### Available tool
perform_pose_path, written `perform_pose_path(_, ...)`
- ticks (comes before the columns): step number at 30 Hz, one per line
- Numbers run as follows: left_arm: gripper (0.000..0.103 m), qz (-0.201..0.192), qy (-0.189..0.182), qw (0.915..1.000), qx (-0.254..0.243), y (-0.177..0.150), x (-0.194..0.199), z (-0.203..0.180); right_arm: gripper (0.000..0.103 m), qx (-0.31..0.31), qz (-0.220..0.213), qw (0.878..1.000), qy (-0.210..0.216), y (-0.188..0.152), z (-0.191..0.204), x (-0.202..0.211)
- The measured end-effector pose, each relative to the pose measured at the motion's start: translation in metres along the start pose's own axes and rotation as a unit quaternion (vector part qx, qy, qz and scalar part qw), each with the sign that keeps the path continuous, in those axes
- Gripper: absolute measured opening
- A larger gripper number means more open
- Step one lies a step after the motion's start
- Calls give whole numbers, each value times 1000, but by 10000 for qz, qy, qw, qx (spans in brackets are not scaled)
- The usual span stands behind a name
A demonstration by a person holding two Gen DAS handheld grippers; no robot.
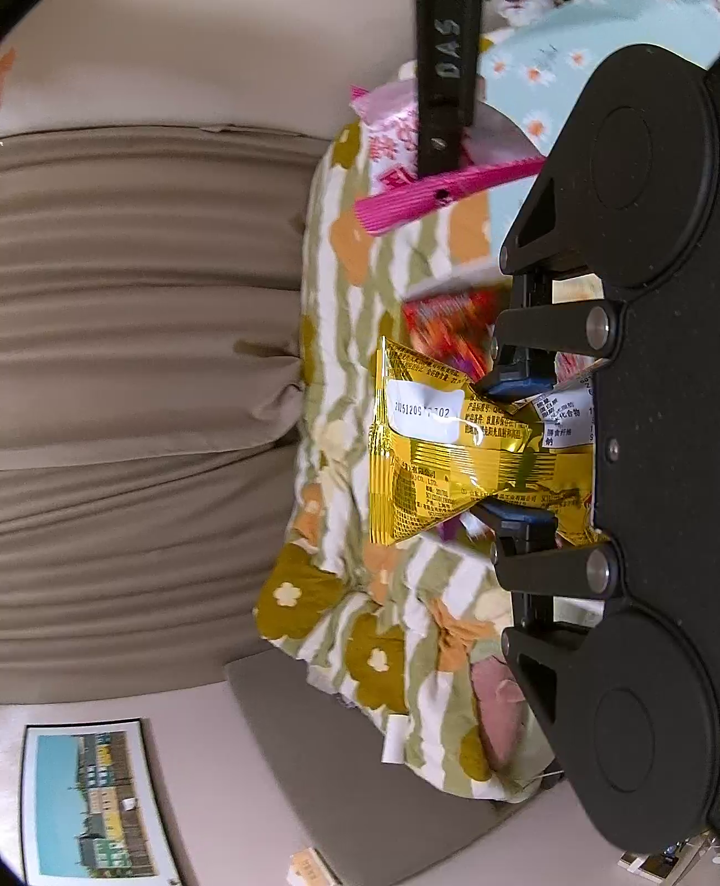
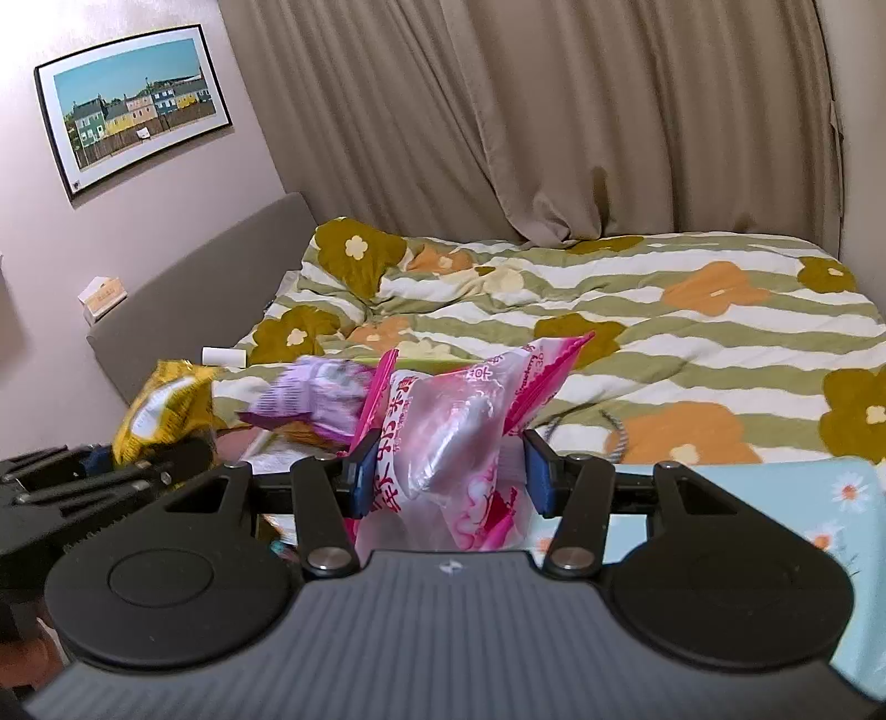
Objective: Organize snacks
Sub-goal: 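Carry both bags over the yellow box and release them inside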
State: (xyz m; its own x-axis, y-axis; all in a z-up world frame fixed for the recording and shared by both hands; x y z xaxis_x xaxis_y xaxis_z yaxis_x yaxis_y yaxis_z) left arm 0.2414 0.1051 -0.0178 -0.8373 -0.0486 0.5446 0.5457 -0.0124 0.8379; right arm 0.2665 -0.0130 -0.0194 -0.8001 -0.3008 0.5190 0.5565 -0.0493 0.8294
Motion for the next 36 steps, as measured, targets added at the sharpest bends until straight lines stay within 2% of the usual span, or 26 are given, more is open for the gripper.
perform_pose_path(3,41,208,-156,9997,-44,-11,-19,23,67,-38,21,9999,-98,-3,26,-12)
perform_pose_path(5,45,355,-307,9989,-62,-17,-30,33,67,-85,33,9998,-190,-6,39,-20)
perform_pose_path(6,58,440,-383,9983,-73,-20,-36,37,67,-113,48,9996,-243,-8,45,-24)
perform_pose_path(7,82,515,-461,9976,-53,-22,-42,40,67,-132,62,9995,-297,-10,49,-26)
perform_pose_path(9,103,485,-555,9973,41,-25,-43,46,67,-160,115,9990,-407,-12,55,-32)
perform_pose_path(12,103,440,-747,9962,5,-26,-39,53,67,-152,184,9982,-543,-15,60,-35)
perform_pose_path(16,103,431,-625,9971,95,-28,-30,64,67,-100,238,9977,-624,-17,68,-37)
perform_pose_path(20,103,370,-577,9967,437,-22,-22,88,67,106,204,9983,-530,-17,81,-37)
perform_pose_path(23,103,371,-452,9971,494,-19,-19,99,67,157,196,9989,-393,-14,89,-42)
perform_pose_path(25,103,399,-378,9973,492,-20,-20,103,71,199,187,9992,-285,-14,93,-48)
perform_pose_path(26,103,410,-362,9973,495,-21,-21,103,76,213,179,9993,-244,-15,95,-52)
perform_pose_path(27,103,441,-363,9972,492,-24,-22,104,94,231,196,9993,-229,-16,96,-56)
perform_pose_path(28,103,495,-368,9969,481,-27,-24,103,103,263,250,9990,-262,-18,97,-60)
perform_pose_path(31,103,638,-405,9963,411,-37,-30,101,103,309,320,9980,-456,-26,96,-67)
perform_pose_path(36,103,751,-527,9950,399,-46,-37,100,103,221,339,9978,-527,-37,91,-66)
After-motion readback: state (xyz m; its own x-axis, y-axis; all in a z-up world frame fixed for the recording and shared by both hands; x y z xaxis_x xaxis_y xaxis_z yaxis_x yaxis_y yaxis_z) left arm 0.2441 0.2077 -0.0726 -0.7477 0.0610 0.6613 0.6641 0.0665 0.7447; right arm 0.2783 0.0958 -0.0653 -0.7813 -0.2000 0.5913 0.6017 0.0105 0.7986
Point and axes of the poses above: each gripper's, at about its wrist camera, not at the fingertips, and x roughly against the way its jaws point, z to its left, y to its top, the point moved 6 cm from there along -x, roughly the way its jaws point, and after that the axes turned 4 degrees about x, right-handed, at the moved point
